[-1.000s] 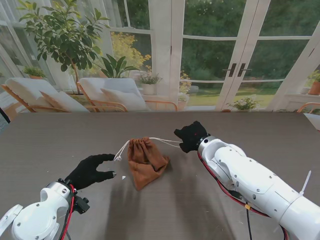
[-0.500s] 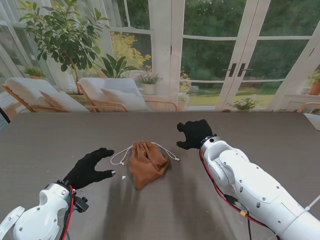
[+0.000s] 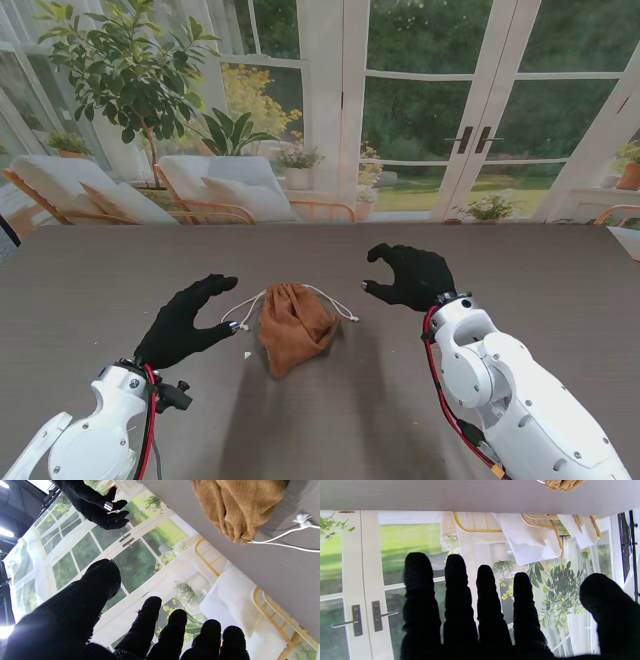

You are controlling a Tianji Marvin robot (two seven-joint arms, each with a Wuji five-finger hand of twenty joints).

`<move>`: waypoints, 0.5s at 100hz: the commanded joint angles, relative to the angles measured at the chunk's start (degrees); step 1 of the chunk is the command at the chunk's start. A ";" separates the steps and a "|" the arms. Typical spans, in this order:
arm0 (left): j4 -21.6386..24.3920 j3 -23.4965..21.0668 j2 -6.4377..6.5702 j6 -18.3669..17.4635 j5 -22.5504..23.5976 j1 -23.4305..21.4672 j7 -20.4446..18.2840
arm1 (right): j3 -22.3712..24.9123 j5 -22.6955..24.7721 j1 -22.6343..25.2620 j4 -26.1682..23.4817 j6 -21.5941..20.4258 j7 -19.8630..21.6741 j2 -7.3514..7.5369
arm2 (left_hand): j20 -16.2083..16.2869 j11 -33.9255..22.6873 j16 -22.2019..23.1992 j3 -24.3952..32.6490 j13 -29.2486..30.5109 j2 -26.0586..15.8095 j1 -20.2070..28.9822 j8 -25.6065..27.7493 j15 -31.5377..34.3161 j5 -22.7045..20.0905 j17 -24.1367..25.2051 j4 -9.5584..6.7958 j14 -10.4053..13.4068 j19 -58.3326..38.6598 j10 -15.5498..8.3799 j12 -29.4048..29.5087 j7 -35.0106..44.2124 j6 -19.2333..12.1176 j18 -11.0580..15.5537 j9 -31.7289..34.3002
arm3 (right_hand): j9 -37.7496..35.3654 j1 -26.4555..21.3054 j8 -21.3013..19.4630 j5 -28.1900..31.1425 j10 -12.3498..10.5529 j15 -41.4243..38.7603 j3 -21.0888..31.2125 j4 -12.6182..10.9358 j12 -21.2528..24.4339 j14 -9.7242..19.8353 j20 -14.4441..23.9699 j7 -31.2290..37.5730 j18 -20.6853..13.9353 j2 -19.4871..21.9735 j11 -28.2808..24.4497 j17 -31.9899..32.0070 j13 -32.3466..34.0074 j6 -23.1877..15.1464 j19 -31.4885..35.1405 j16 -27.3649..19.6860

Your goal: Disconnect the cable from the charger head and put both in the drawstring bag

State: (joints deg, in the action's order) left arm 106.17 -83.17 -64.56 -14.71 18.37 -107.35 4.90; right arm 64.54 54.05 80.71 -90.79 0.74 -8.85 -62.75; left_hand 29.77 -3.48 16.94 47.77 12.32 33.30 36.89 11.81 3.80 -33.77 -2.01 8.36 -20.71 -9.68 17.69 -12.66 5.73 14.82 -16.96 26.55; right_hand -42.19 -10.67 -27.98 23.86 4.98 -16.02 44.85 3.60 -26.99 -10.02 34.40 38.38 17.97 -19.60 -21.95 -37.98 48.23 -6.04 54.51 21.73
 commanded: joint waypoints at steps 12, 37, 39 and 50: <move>-0.48 1.31 -1.14 -2.86 -0.39 0.40 1.54 | 3.78 -3.25 4.40 -1.41 -3.32 -0.36 -0.25 | 1.06 -0.12 1.04 -1.93 2.41 -0.37 0.01 0.51 0.87 -0.26 -1.32 -1.02 -0.20 -0.23 -2.13 -0.81 0.37 -2.50 0.02 1.69 | 0.05 -1.19 -0.23 1.96 -1.09 0.90 2.53 -1.10 0.38 -1.20 -1.16 -1.23 1.78 -2.19 1.74 13.76 -2.14 -1.28 -1.85 -0.80; -1.67 3.37 -1.55 -6.67 -0.75 0.79 3.69 | 8.61 -11.31 9.42 -0.79 -9.20 -1.49 -1.14 | 1.39 0.19 1.14 -2.64 2.33 -0.43 0.06 0.65 0.83 0.40 -1.24 -1.04 -0.05 -0.26 -2.48 -0.96 0.16 -3.06 -0.40 1.24 | -0.23 -1.86 -0.44 2.89 -1.40 1.74 4.97 -0.74 0.22 -1.76 -0.64 -2.05 2.09 -4.33 2.62 15.07 -3.48 -1.49 -3.49 -0.81; -1.77 3.54 -1.57 -6.88 -0.86 0.80 3.76 | 8.89 -11.62 9.69 -0.57 -9.75 -1.63 -1.18 | 1.41 0.20 1.14 -2.72 2.33 -0.44 0.04 0.63 0.83 0.62 -1.22 -1.03 -0.06 -0.25 -2.49 -0.97 0.07 -3.08 -0.38 1.20 | -0.19 -1.75 -0.44 2.84 -1.43 1.80 5.07 -0.70 0.21 -1.70 -0.58 -2.12 2.05 -4.47 2.68 15.08 -3.58 -1.50 -3.55 -0.81; -2.54 4.41 -1.70 -7.93 -1.27 1.04 4.30 | 10.21 -12.80 10.99 0.76 -12.51 -2.00 -1.25 | 1.46 0.31 1.10 -2.99 2.13 -0.42 0.07 0.68 0.73 0.66 -1.03 -1.06 0.24 -0.14 -2.68 -0.96 0.04 -2.97 -0.35 0.93 | 0.43 -1.32 -0.40 2.33 -1.70 2.36 5.50 -0.48 0.21 -1.42 -0.40 -2.61 1.87 -5.25 3.13 15.92 -4.60 -1.86 -4.38 -0.93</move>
State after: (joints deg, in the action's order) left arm 104.10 -79.25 -65.71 -22.25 17.43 -106.26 10.00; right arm 74.58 41.09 90.44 -91.36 -11.60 -11.29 -64.05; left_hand 30.64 -3.65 18.39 46.26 13.70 33.30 36.91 12.13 4.60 -33.77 -3.35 8.36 -21.09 -9.75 16.70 -12.97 5.95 13.49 -17.50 27.29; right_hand -42.25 -12.08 -27.99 25.77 4.95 -14.45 48.05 3.60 -26.99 -11.17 34.40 36.71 18.08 -23.20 -20.32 -37.71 45.33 -6.08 51.99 21.71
